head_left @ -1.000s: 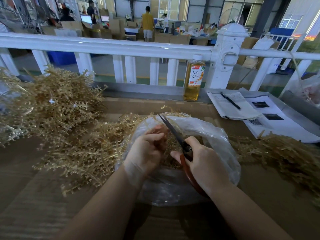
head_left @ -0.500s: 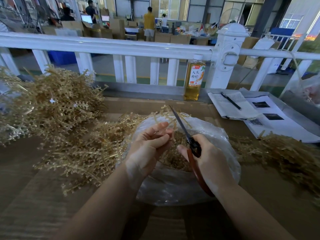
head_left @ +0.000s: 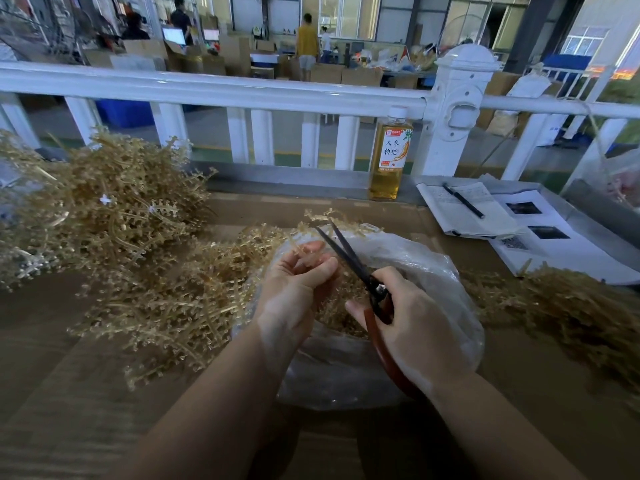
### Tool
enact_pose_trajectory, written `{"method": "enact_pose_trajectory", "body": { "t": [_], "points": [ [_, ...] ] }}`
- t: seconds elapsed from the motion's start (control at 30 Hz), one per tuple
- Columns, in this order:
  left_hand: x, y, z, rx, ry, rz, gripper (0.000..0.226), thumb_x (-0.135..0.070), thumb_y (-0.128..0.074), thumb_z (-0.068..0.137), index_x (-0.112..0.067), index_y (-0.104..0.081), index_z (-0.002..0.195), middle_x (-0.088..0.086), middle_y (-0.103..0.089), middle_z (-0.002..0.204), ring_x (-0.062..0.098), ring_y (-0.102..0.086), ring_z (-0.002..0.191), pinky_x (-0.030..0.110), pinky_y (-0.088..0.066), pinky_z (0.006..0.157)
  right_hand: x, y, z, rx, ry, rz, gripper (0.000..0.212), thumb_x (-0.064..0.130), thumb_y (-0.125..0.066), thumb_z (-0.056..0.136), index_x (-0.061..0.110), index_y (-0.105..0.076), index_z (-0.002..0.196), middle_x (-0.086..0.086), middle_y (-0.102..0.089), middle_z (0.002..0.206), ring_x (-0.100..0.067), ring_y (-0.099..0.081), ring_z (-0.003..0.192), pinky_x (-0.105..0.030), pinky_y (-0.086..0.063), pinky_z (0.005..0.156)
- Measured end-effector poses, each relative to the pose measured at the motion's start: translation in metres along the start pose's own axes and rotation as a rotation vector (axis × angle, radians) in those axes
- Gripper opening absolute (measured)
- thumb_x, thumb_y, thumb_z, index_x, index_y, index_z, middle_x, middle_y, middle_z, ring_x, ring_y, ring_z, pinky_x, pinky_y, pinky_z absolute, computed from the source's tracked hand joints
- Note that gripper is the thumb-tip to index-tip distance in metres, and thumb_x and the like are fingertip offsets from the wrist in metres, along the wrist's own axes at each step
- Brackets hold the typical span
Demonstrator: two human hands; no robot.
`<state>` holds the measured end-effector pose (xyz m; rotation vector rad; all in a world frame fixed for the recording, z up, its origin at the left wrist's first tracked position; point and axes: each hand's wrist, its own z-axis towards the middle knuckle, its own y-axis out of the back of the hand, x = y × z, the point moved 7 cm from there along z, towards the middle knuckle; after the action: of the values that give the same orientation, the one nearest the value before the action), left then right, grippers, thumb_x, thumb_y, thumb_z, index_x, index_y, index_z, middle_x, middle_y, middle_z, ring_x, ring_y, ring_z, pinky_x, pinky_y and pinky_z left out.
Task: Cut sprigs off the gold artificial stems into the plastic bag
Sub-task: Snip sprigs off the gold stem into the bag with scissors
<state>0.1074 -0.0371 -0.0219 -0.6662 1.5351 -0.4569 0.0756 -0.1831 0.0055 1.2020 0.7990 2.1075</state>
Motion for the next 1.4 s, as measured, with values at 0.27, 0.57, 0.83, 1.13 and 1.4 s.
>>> {"method": "enact_pose_trajectory", "body": {
  "t": [0.27, 0.57, 0.83, 1.13, 1.4],
  "points": [
    [0.0046, 0.0016, 0.0003, -0.013, 0.065, -0.089, 0.023, 0.012, -0.054, 0.084, -0.01, -0.056, 0.089, 0.006, -0.071, 0.071, 0.013, -0.069, 0.063, 0.02, -0.055, 0.056, 0.0013, -0.0027, 0.0014, -0.017, 0.063, -0.091, 0.031, 0.056, -0.056, 0.084, 0.028, -0.052, 0.097, 0.012, -0.054, 0.08, -0.009, -0.052, 0.076, -0.022, -0.042, 0.064],
    [0.0056, 0.0036, 0.002, -0.025, 0.066, -0.057, 0.024, 0.011, -0.055, 0.084, -0.012, -0.056, 0.09, 0.001, -0.071, 0.068, 0.009, -0.067, 0.058, 0.019, -0.054, 0.053, 0.0002, -0.0045, 0.0018, 0.007, 0.072, -0.105, 0.036, 0.059, -0.049, 0.083, 0.026, -0.051, 0.097, 0.009, -0.055, 0.08, -0.011, -0.054, 0.077, -0.026, -0.047, 0.066],
    [0.0053, 0.0079, 0.0046, -0.032, 0.025, 0.001, 0.026, 0.013, -0.055, 0.083, -0.011, -0.057, 0.09, 0.004, -0.072, 0.073, 0.013, -0.069, 0.064, 0.021, -0.054, 0.055, -0.0017, -0.0043, 0.0025, 0.034, 0.057, -0.135, 0.033, 0.057, -0.057, 0.085, 0.026, -0.053, 0.097, 0.01, -0.056, 0.074, -0.009, -0.054, 0.067, -0.018, -0.036, 0.058],
    [0.0017, 0.0082, 0.0031, -0.062, 0.002, 0.083, 0.026, 0.014, -0.057, 0.082, -0.011, -0.057, 0.091, 0.009, -0.069, 0.082, 0.012, -0.067, 0.063, 0.02, -0.054, 0.056, -0.0023, -0.0051, 0.0034, 0.059, 0.066, -0.144, 0.033, 0.057, -0.055, 0.086, 0.027, -0.053, 0.099, 0.013, -0.054, 0.073, -0.005, -0.054, 0.067, -0.011, -0.036, 0.057],
    [0.0046, 0.0054, 0.002, -0.02, 0.05, 0.018, 0.025, 0.013, -0.047, 0.089, -0.007, -0.057, 0.098, 0.008, -0.069, 0.077, 0.013, -0.068, 0.063, 0.023, -0.055, 0.063, -0.0081, -0.0022, 0.0011, 0.048, -0.013, -0.055, 0.027, 0.055, -0.059, 0.085, 0.03, -0.051, 0.091, 0.018, -0.052, 0.066, 0.0, -0.054, 0.063, -0.01, -0.038, 0.055]
  ]
}}
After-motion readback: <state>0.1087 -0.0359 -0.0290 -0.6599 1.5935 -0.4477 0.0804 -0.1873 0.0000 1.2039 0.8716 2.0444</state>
